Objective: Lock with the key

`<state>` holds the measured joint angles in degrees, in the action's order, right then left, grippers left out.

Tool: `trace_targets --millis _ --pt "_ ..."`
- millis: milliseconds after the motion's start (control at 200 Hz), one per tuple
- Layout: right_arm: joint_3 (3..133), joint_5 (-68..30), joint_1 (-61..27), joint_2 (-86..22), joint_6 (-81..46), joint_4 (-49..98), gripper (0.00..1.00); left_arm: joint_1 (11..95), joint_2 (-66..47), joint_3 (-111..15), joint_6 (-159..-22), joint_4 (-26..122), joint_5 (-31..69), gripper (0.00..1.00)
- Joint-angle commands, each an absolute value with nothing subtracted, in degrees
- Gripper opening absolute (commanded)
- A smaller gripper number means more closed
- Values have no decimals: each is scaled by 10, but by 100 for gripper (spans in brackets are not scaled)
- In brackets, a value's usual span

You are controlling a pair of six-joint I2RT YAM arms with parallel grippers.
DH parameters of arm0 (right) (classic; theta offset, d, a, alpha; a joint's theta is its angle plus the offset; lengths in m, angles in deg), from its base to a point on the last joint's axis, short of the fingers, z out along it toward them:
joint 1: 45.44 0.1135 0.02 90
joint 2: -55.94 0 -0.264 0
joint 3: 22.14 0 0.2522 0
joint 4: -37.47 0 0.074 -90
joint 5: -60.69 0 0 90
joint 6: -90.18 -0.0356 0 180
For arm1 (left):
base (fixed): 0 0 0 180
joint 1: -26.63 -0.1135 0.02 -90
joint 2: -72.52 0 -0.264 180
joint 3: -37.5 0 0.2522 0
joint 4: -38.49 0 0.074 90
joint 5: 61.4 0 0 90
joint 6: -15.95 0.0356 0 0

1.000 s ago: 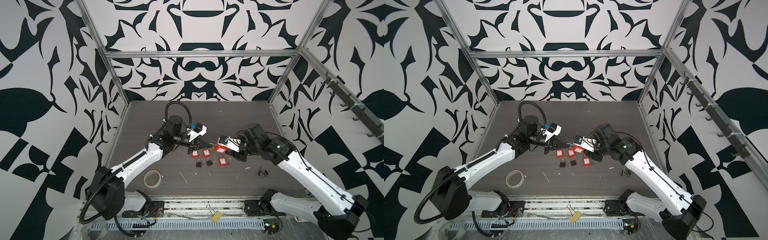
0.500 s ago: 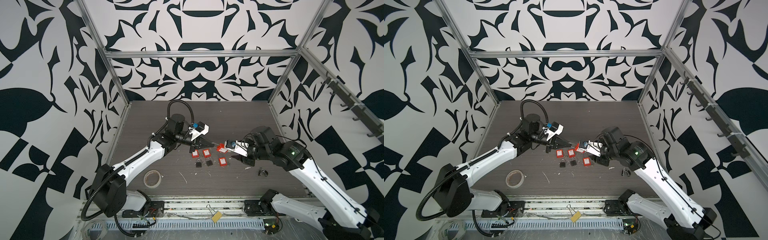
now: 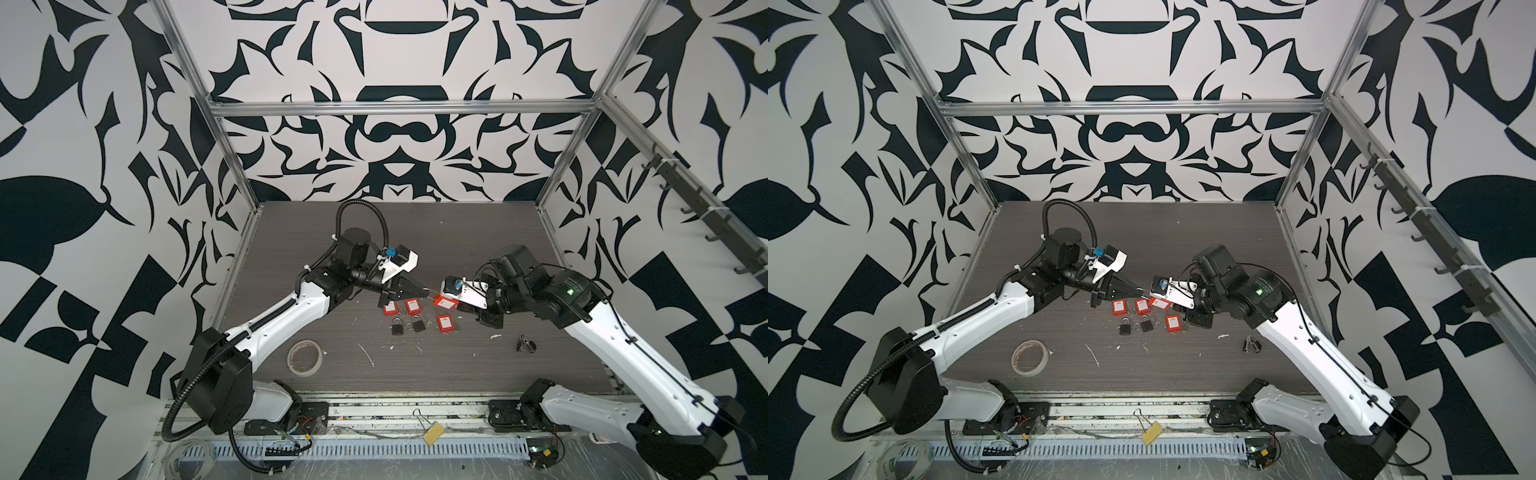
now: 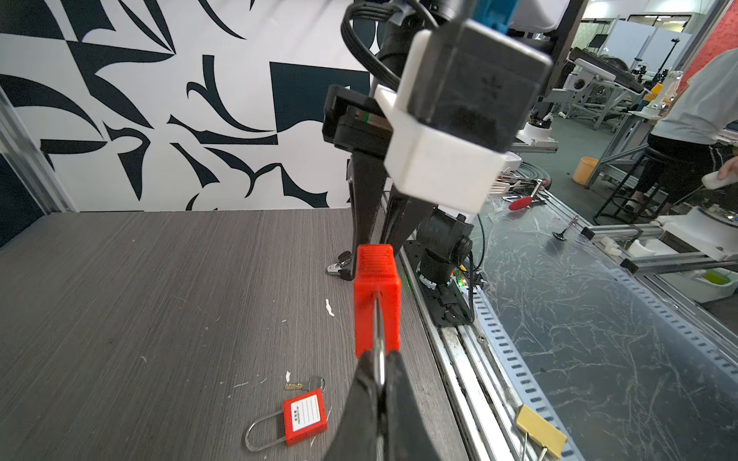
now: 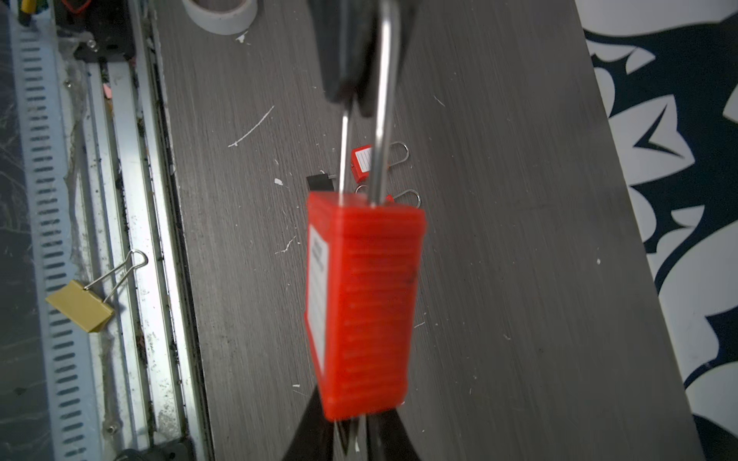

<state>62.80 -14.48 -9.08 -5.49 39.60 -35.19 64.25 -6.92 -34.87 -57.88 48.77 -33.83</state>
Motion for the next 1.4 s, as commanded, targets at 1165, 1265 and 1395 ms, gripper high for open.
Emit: trace_targets --millis 1165,1265,1395 --pt "572 19 -161 -61 448 -478 0 641 -69 -431 -328 684 -292 0" --pt "564 -53 -162 -55 464 -443 0 639 -76 -440 -327 701 -294 0" --pt "544 -73 -161 -21 459 -383 0 639 -86 -446 -345 701 -300 0"
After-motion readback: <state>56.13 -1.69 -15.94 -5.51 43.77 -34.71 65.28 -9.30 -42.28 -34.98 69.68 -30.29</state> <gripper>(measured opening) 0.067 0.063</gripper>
